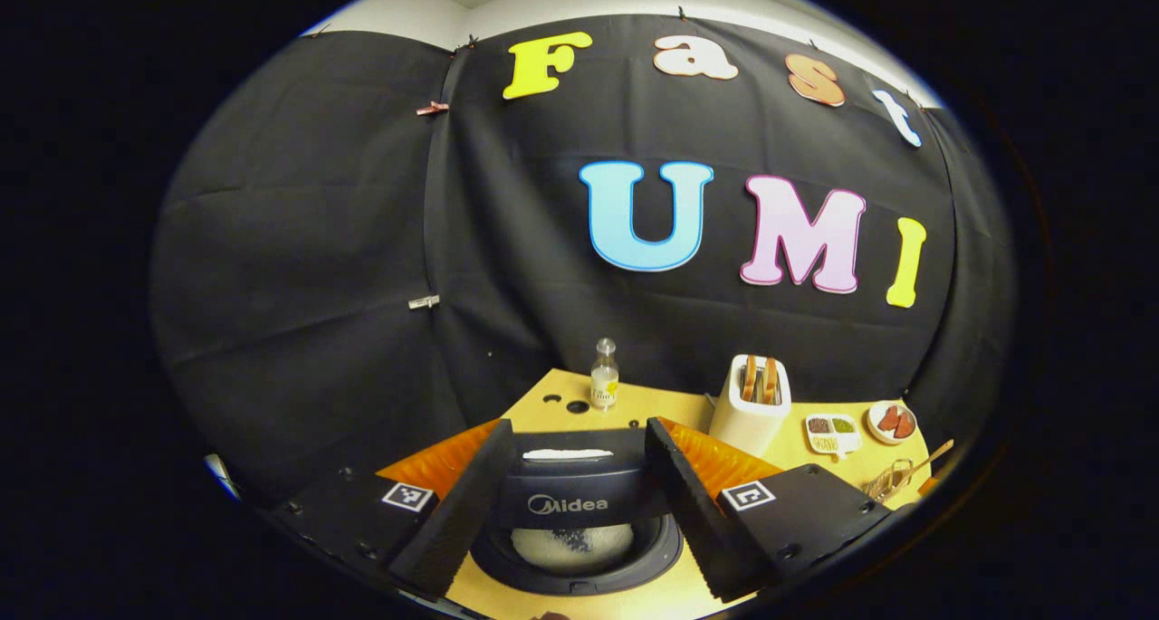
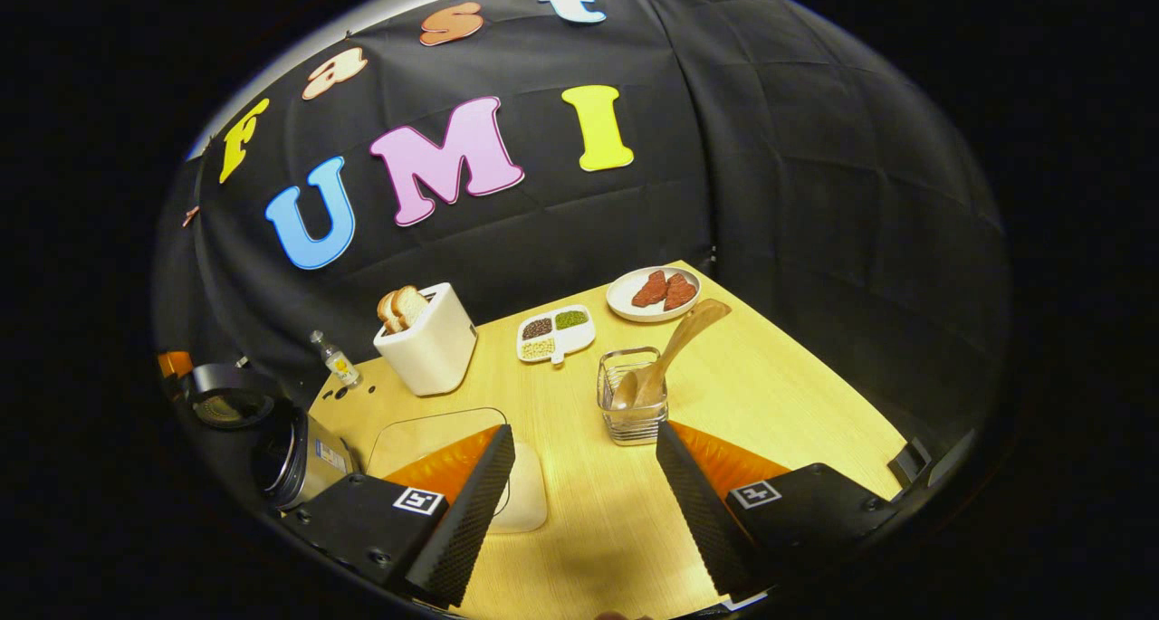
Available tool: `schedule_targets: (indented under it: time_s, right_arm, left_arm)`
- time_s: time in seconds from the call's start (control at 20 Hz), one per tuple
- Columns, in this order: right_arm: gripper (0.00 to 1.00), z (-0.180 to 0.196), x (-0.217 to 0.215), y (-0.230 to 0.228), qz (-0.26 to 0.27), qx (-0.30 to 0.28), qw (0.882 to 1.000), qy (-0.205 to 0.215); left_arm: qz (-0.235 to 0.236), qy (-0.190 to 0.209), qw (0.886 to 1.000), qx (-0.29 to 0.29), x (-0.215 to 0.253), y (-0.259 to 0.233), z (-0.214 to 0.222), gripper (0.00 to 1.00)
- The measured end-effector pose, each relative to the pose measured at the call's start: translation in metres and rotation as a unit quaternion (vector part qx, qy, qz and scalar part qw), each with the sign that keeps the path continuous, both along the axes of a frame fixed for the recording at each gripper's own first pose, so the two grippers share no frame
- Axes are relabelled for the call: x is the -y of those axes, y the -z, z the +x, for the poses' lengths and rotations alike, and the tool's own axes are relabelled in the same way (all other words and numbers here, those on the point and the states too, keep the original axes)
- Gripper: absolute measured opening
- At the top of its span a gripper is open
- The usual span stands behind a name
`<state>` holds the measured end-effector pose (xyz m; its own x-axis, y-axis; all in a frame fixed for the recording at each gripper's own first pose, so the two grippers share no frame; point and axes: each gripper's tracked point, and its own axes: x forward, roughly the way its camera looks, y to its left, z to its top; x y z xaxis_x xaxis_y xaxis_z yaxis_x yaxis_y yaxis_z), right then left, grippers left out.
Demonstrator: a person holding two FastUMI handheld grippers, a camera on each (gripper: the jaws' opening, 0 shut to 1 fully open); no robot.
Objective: Close the left gripper, press the button to open the rice cooker; take a wooden spoon from the chopstick holder with the right hand, scoop a spoonful of rice and pour it into the rice cooker, then put the wooden spoon back into the chopstick holder.
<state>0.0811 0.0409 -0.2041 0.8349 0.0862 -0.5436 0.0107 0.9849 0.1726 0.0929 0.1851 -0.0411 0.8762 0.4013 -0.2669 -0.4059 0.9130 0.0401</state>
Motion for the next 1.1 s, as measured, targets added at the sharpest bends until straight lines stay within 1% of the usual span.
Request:
schedule_targets:
  time_s: [0.3, 0.4, 0.65, 0.75, 0.8, 0.85, 1.0, 1.1]
  right_arm:
    - [0.99, -0.007, -0.004, 0.006, -0.017, -0.013, 0.999, -0.042]
    - [0.99, -0.007, -0.007, 0.009, -0.013, -0.018, 0.999, -0.049]
    - [0.99, -0.006, -0.002, 0.012, -0.018, -0.023, 0.998, -0.058]
    - [0.99, -0.004, 0.0, 0.011, -0.015, -0.022, 0.998, -0.057]
    - [0.99, -0.003, 0.0, 0.012, -0.015, -0.023, 0.998, -0.057]
    - [0.99, -0.003, 0.001, 0.013, -0.015, -0.023, 0.998, -0.058]
    - [0.99, -0.002, 0.003, 0.014, -0.013, -0.028, 0.998, -0.057]
    - [0.99, -0.001, 0.005, 0.014, -0.01, -0.026, 0.998, -0.055]
  left_arm:
    - [-0.022, -0.019, 0.999, -0.044, 0.011, 0.071, -0.027, 1.0]
    - [-0.026, -0.023, 0.998, -0.055, 0.012, 0.091, -0.03, 1.0]
    - [-0.022, -0.025, 0.998, -0.058, 0.011, 0.124, -0.035, 1.0]
    - [-0.026, -0.023, 0.997, -0.075, 0.011, 0.142, -0.037, 1.0]
    - [-0.013, -0.021, 0.998, -0.066, 0.013, 0.138, -0.035, 1.0]
    - [-0.013, -0.021, 0.997, -0.077, 0.012, 0.139, -0.037, 1.0]
    - [-0.018, -0.032, 0.997, -0.07, 0.011, 0.14, -0.039, 1.0]
    - [-0.017, -0.032, 0.997, -0.071, 0.012, 0.145, -0.037, 1.0]
